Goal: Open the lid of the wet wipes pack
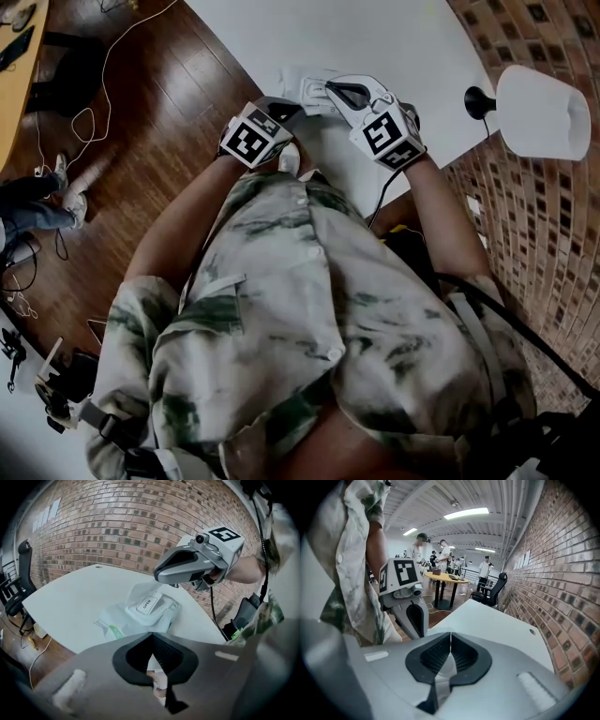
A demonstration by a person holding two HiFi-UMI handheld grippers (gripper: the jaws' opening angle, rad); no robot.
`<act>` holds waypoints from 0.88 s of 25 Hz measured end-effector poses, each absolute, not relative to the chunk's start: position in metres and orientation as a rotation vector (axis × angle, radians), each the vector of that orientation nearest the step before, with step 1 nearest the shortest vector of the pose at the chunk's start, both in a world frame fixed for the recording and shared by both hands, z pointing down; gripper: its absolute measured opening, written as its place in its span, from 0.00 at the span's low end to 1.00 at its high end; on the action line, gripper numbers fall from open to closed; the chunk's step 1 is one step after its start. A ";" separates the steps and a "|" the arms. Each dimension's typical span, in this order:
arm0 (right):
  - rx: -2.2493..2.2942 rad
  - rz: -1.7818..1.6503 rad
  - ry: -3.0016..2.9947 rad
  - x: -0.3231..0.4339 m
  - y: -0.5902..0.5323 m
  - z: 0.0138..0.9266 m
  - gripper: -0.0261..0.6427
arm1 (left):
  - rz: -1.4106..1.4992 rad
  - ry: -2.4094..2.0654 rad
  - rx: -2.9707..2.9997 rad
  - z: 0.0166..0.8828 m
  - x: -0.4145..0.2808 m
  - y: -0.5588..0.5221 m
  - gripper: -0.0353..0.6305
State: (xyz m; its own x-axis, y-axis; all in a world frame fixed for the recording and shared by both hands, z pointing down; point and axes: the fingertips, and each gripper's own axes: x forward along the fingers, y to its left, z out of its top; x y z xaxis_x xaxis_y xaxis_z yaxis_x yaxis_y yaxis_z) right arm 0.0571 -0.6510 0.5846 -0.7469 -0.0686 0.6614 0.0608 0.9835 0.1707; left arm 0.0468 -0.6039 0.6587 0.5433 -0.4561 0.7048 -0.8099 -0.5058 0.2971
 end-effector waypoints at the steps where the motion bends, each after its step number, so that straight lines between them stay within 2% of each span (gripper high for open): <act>1: 0.004 -0.227 -2.409 0.055 -0.656 0.582 0.06 | 0.742 -1.016 2.164 0.659 0.047 -0.604 0.05; 16: 0.073 0.029 -2.469 0.037 -0.723 0.606 0.05 | 0.737 -1.054 2.147 0.662 0.044 -0.606 0.05; 22: 0.081 0.301 -2.482 0.036 -0.743 0.633 0.04 | 0.721 -1.067 2.127 0.662 0.045 -0.606 0.05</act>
State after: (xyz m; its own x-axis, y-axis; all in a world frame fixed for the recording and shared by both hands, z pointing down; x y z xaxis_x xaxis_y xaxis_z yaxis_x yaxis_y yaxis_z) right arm 0.0363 -0.7429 0.6326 -0.7999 0.0139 0.5999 -0.1297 0.9721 -0.1955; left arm 0.0450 -0.6057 0.6623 0.5190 -0.4817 0.7061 -0.8350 -0.4626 0.2981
